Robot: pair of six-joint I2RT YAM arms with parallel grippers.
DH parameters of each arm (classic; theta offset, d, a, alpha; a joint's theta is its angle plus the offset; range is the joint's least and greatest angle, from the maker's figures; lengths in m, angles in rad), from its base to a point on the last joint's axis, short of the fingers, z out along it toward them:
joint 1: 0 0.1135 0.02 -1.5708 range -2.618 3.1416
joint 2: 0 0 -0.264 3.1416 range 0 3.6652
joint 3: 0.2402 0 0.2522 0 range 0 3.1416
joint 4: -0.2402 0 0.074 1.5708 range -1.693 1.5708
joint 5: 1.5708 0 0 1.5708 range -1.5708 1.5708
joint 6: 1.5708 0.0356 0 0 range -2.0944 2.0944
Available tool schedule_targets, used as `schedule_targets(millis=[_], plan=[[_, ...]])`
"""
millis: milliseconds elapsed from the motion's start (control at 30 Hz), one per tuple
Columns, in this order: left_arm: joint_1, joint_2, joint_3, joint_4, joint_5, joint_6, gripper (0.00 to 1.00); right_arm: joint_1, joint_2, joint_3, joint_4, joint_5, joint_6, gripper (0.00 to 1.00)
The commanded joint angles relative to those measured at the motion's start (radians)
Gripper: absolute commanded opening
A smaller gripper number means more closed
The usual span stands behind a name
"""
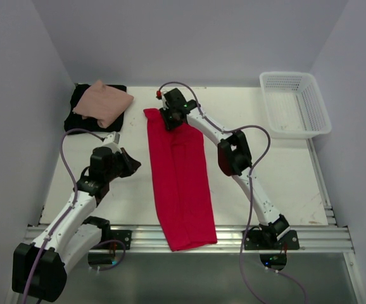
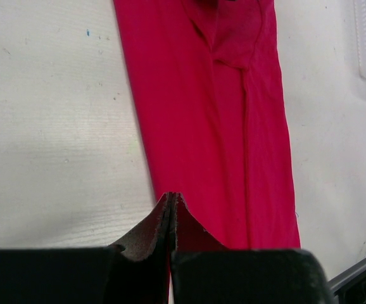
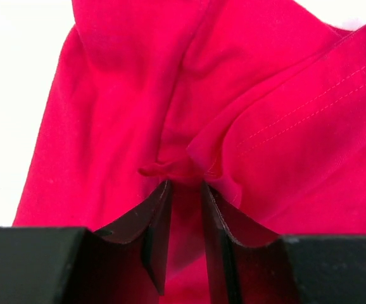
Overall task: Fold and stack the t-shirts
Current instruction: Fold the tshirt
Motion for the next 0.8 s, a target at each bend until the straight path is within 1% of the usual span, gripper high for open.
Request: schedule_targets(millis=[0, 167, 467, 767], plan=[[-0.004, -0.015, -0.015, 0.015, 0.001, -0.013, 0.00, -0.001, 0.004, -0.007, 0.017, -0.045, 0.016, 0.29], [-0.004, -0.012, -0.021, 0.022, -0.001, -0.014, 0.00, -0.003, -0.027, -0.035, 0.038, -0.083, 0.021, 0.30], [-0.004, 0.000, -0.025, 0.041, -0.001, -0.019, 0.00, 0.008, -0.133, -0.102, 0.086, -0.140, 0.018, 0.32], [-0.004, 0.006, -0.032, 0.049, -0.004, -0.013, 0.00, 0.035, -0.125, -0.086, 0.094, -0.152, 0.009, 0.33]])
